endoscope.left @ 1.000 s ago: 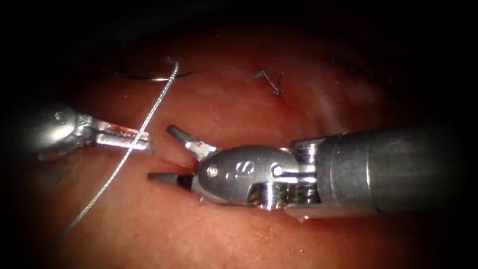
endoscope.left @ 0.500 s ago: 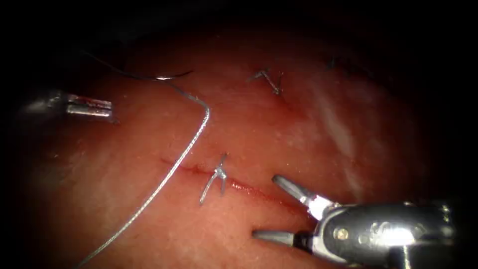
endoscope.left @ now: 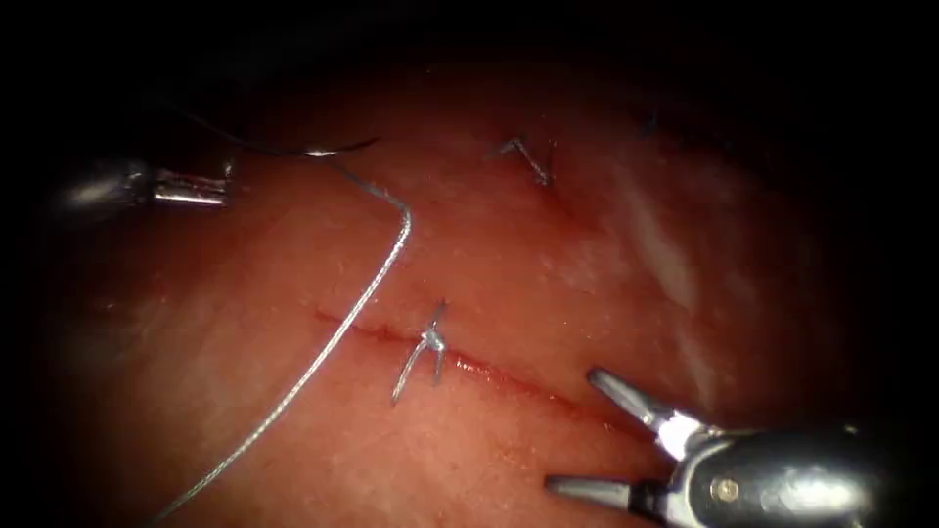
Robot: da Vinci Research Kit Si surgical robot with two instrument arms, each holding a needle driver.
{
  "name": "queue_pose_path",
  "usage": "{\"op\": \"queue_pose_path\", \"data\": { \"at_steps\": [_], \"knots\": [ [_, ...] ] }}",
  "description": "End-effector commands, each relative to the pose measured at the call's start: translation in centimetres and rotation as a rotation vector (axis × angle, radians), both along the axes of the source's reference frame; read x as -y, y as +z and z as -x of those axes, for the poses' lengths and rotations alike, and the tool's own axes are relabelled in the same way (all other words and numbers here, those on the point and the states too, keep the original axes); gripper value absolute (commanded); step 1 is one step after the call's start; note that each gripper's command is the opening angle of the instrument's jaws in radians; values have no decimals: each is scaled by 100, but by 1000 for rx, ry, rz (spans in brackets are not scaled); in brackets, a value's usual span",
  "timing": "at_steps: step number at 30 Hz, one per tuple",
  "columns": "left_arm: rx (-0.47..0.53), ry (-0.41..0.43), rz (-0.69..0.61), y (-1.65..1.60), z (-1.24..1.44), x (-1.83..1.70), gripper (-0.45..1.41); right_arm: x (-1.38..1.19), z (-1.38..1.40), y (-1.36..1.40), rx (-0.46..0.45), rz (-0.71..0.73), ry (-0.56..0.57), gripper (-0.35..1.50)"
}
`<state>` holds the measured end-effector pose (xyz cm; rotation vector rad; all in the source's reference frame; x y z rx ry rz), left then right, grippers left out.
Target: Wound Closure
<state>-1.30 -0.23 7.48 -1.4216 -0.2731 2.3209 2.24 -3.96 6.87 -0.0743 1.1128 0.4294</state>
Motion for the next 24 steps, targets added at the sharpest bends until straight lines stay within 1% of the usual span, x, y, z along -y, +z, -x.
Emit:
{"op": "queue_pose_path", "data": {
  "at_steps": [1, 2, 3, 4, 5, 7, 8, 9, 13, 17, 18, 21, 22, 23, 24],
  "knots": [
    [-15, 6, 2, 12, 1, -1, -45, 3, -5, 4, 0, -5, 4, 136],
    [-47, 2, -21, 20, -5, 1, -16, 3, -4, 4, 0, -5, 4, 136],
    [-47, 2, -21, 20, -5, 1, -16, 3, -4, 4, 0, -5, 4, 136],
    [-74, -17, -61, 26, -9, 2, 37, 2, -3, 4, 0, -5, 4, 135],
    [-74, -17, -61, 26, -9, 2, 37, 2, -3, 4, 0, -5, 4, 135],
    [-87, -31, -89, 27, -13, 2, 61, 1, -3, 4, -2, -5, 6, 135],
    [-91, -37, -101, 26, -16, 2, 89, 1, -3, 4, -1, -5, 6, 135],
    [-95, -42, -114, 24, -18, 2, 94, 1, -3, 4, -1, -5, 6, 135],
    [-107, -41, -143, 8, -28, 2, 98, 3, -3, 3, -4, -3, 8, 135],
    [-105, -34, -164, -14, -37, 5, 98, 4, 0, 2, -5, -3, 6, 135],
    [-107, -33, -177, -26, -41, 4, 98, 4, 2, 2, -5, -3, 4, 135],
    [-108, -40, -198, -39, -42, -2, 98, 4, 4, 3, -7, -2, 6, 135],
    [-95, -48, -195, -51, -41, -10, 99, 4, 5, 3, -9, -7, 8, 135],
    [-95, -48, -195, -51, -41, -10, 99, 4, 5, 3, -9, -7, 8, 135],
    [-62, -73, -184, -59, -39, -17, 98, 4, 5, 3, -10, -6, 10, 135]
  ]
}}
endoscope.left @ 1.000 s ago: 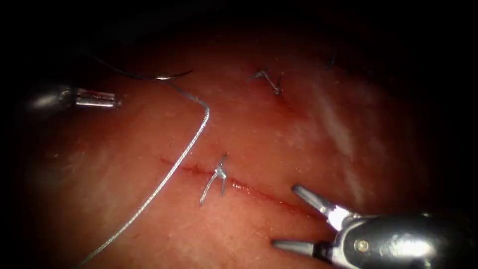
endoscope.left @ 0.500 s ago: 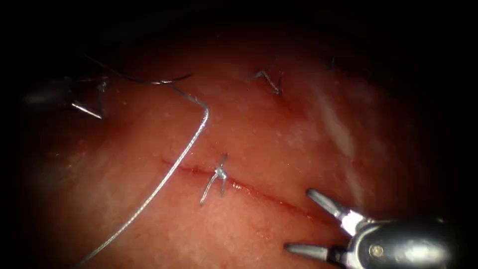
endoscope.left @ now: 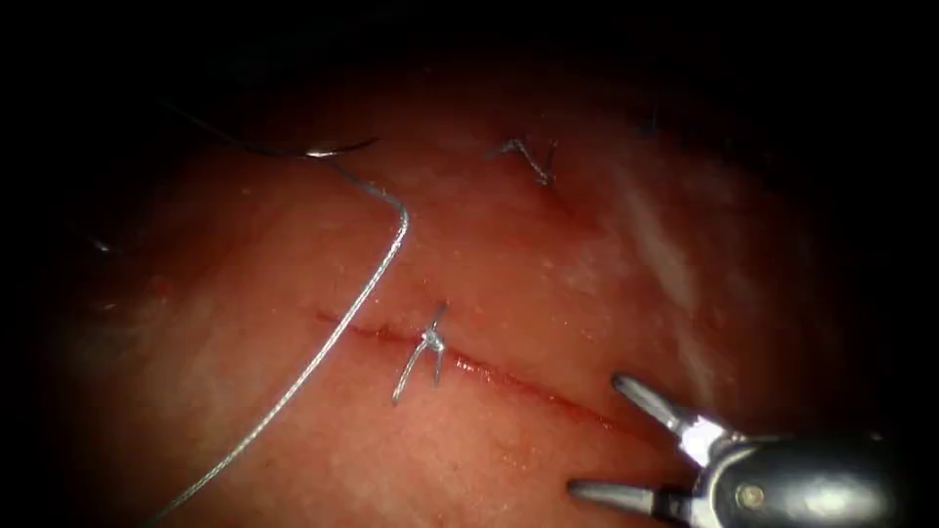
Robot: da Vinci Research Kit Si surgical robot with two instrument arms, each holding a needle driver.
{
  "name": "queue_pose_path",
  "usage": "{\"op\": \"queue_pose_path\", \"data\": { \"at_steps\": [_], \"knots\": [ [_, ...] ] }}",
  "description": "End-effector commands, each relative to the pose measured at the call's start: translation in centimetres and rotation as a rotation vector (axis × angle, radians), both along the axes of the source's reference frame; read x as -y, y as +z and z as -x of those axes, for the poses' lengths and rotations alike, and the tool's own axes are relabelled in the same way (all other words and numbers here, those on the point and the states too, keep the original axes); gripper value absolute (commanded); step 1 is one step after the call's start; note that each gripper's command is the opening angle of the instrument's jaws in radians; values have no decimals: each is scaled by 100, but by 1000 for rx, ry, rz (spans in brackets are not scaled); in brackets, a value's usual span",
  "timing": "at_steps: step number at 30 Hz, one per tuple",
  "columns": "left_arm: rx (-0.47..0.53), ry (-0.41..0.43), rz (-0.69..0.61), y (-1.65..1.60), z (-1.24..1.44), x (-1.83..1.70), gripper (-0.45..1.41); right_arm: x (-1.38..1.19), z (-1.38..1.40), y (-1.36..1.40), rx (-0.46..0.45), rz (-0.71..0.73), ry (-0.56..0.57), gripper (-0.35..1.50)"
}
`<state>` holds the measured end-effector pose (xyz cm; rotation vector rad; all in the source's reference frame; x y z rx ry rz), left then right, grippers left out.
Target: Wound Closure
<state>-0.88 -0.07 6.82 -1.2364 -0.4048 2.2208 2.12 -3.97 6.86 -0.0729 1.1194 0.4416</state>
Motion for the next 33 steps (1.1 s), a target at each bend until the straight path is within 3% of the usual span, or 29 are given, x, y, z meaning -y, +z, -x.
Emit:
{"op": "queue_pose_path", "data": {
  "at_steps": [1, 5, 8, 18, 24, 28, 29, 33],
  "knots": [
    [39, -38, 16, 1, 4, -8, 94, 3, -7, 4, -2, 0, 1, 135],
    [242, -191, 53, -21, 17, -24, 81, 4, -9, 5, -5, 4, 6, 135],
    [340, -198, 43, -31, 36, -16, 81, 3, -10, 5, -8, 0, 12, 135],
    [343, -201, 50, -31, 57, -7, 84, 3, -9, 5, -13, 3, 18, 135],
    [369, -157, 47, -21, 75, 14, 83, 4, -10, 5, -15, 5, 20, 135],
    [279, -154, 52, -7, 71, 20, 81, 5, -10, 6, -15, 6, 20, 135],
    [209, -136, 70, 11, 63, 23, 81, 5, -12, 7, -16, 2, 23, 135],
    [123, -86, 91, 39, 49, 31, 79, 6, -15, 9, -17, 5, 26, 135]
  ]
}}
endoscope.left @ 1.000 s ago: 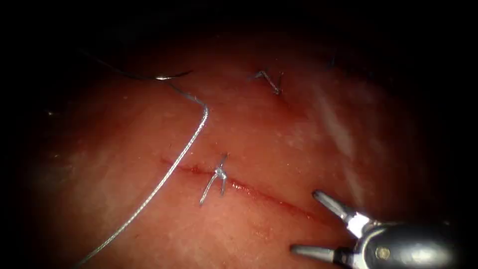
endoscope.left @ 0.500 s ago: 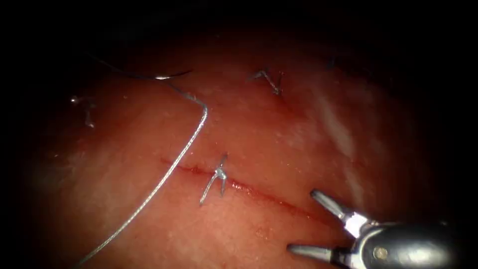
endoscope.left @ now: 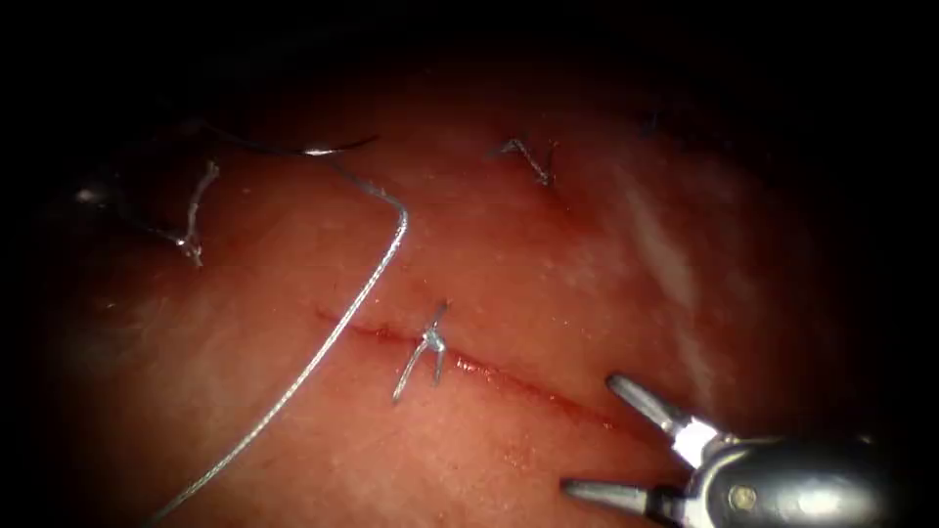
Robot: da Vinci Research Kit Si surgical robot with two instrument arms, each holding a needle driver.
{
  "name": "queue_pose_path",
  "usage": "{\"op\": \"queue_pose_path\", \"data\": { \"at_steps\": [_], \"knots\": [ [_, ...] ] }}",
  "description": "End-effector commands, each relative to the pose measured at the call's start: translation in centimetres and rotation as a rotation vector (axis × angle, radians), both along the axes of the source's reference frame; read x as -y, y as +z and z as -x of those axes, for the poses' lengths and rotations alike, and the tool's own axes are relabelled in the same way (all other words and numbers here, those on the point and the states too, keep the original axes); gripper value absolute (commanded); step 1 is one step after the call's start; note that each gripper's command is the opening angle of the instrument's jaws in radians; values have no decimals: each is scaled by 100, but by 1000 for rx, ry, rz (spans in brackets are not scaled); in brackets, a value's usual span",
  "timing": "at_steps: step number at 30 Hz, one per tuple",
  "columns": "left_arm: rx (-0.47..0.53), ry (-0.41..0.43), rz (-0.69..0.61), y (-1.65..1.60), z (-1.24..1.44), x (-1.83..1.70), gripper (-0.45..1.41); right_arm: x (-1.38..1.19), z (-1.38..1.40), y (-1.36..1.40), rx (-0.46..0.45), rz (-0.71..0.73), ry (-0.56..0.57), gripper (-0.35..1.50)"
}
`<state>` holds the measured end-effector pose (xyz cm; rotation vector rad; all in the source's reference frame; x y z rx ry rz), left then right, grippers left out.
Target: Wound Closure
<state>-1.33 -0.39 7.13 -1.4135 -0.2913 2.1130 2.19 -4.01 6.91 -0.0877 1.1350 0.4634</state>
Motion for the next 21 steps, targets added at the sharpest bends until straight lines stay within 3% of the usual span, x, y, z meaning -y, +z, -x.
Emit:
{"op": "queue_pose_path", "data": {
  "at_steps": [1, 9, 21],
  "knots": [
    [-19, 17, 4, 13, 0, 1, 79, 3, -8, 4, -2, 1, 1, 135],
    [-145, 126, 15, 42, -39, 33, 78, 4, -12, 6, 4, 1, 0, 136],
    [-253, 191, 32, 26, -58, 52, 79, 6, -12, 6, 2, -4, 2, 138]
  ]
}}
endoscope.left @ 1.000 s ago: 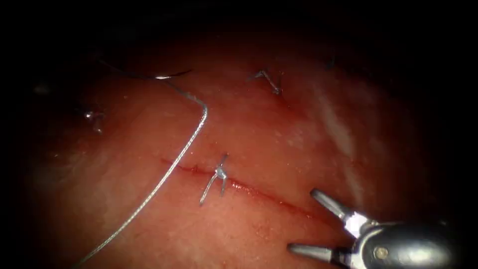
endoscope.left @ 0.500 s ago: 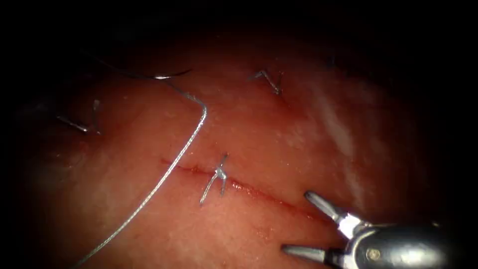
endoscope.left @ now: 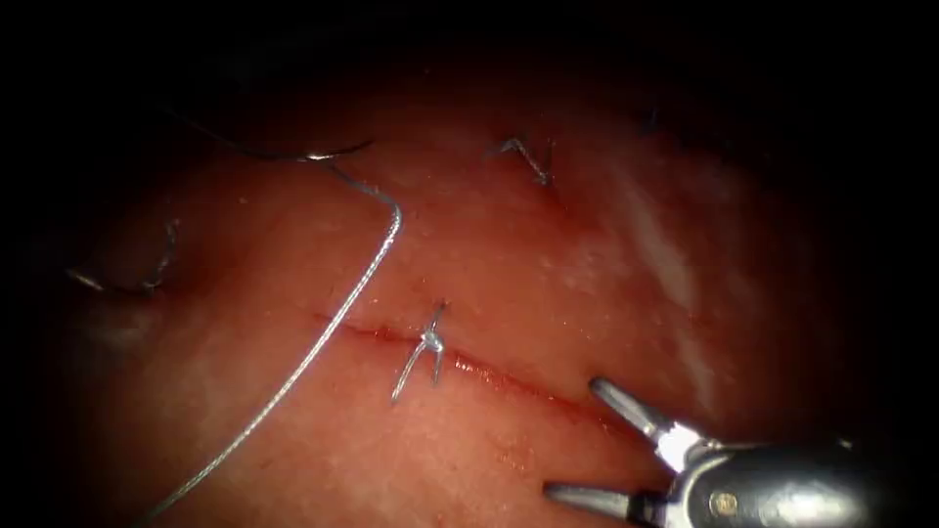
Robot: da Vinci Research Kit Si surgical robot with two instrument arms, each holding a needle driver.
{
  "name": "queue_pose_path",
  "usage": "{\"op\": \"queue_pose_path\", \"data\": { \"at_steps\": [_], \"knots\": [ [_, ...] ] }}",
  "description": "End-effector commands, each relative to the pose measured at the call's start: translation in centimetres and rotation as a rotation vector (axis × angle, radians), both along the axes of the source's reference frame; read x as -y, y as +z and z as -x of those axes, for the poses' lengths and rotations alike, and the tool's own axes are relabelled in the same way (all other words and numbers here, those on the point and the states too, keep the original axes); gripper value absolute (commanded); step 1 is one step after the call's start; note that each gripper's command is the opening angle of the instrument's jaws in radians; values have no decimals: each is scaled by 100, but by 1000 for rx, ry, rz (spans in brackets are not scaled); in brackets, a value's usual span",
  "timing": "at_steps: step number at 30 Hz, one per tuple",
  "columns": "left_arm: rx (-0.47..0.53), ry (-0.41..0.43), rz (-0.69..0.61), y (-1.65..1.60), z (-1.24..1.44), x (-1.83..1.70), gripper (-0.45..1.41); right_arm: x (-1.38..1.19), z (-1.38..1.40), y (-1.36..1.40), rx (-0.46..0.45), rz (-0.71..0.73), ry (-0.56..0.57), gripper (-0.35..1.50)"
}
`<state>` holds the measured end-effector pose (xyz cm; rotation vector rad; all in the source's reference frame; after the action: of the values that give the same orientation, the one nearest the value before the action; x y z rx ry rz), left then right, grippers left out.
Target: Wound Closure
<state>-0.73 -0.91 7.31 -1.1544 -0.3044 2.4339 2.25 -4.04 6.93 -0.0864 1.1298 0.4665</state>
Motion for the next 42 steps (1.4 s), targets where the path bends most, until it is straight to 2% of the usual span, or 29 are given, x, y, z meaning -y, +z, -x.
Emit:
{"op": "queue_pose_path", "data": {
  "at_steps": [1, 6, 7, 11, 13, 16, 17, 19, 21, 22, 24, 25, 26, 29, 31, 42],
  "knots": [
    [0, 3, 3, -1, -4, 1, 79, 2, -6, 4, -2, 0, 1, 138],
    [-4, 15, 10, -21, -15, 4, 81, 2, -6, 4, -1, 0, 1, 138],
    [-6, 18, 9, -34, -17, 8, 81, 1, -6, 4, -1, 0, 1, 138],
    [-7, 19, 19, -55, -11, 13, 83, 1, -6, 5, -1, 0, 1, 138],
    [10, 20, 32, -78, 2, 18, 84, 2, -6, 5, -1, 1, 1, 138],
    [28, 20, 35, -94, 14, 18, 84, 3, -6, 6, 0, 1, -2, 138],
    [56, 19, 44, -114, 30, 14, 86, 4, -6, 7, 2, 1, -4, 138],
    [88, 12, 64, -132, 50, 6, 86, 3, -6, 7, 3, 1, -3, 138],
    [98, 9, 74, -139, 59, 2, 86, 3, -6, 7, -1, -4, -3, 138],
    [117, 4, 87, -151, 78, -6, 86, 4, -6, 8, -1, -4, -3, 138],
    [138, -10, 95, -160, 98, -16, 86, 4, -6, 8, -1, -3, -3, 138],
    [138, -10, 95, -160, 98, -16, 86, 4, -6, 8, -1, -3, -3, 138],
    [147, -27, 107, -162, 116, -25, 86, 4, -6, 8, -1, -3, -3, 138],
    [154, -33, 113, -158, 128, -32, 86, 5, -6, 8, -1, -3, -4, 138],
    [162, -34, 119, -142, 146, -40, 84, 5, -5, 8, -2, -3, -4, 138],
    [187, -40, 152, -106, 150, -60, 83, -4, -4, 4, 2, -12, -3, 138]
  ]
}}
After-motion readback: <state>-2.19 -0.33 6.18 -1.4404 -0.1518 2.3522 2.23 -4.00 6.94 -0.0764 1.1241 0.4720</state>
